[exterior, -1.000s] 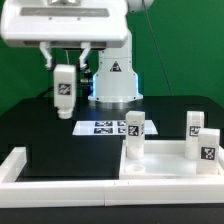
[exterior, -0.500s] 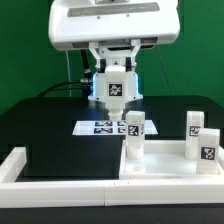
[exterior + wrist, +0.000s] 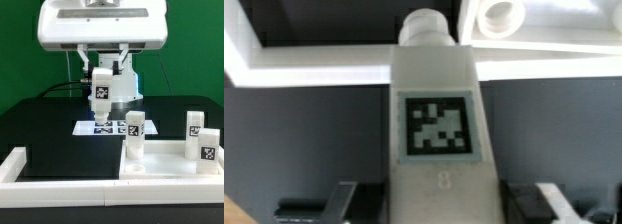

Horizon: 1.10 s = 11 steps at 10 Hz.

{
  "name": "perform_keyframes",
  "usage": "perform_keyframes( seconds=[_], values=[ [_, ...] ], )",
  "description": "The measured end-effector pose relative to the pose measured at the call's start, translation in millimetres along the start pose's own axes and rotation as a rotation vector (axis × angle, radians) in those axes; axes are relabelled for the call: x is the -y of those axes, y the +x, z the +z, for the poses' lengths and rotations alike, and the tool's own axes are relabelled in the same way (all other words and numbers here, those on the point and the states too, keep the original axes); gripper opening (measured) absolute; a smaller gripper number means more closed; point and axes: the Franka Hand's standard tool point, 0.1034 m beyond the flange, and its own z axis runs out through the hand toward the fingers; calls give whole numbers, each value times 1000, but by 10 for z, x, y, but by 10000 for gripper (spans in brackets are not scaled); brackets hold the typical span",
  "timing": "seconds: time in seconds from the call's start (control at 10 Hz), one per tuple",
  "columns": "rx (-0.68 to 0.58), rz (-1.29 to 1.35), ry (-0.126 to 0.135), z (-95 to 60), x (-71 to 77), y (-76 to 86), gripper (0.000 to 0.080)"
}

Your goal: Assemble square table

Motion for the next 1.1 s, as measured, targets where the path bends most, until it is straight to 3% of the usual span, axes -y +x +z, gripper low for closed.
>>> perform_keyframes(
  seconds=[0.1,0.2,0.5,0.9,1.0,1.1],
  values=[
    [-12,17,22,-30,170,73,291],
    [-26,43,26,2,318,114,291],
    [-64,229,-10,318,538,147,291],
    [-62,201,-25,324,469,134,291],
    [-121,193,-77,345,349,117,291],
    [-147,184,-106,403,283,77,291]
  ],
)
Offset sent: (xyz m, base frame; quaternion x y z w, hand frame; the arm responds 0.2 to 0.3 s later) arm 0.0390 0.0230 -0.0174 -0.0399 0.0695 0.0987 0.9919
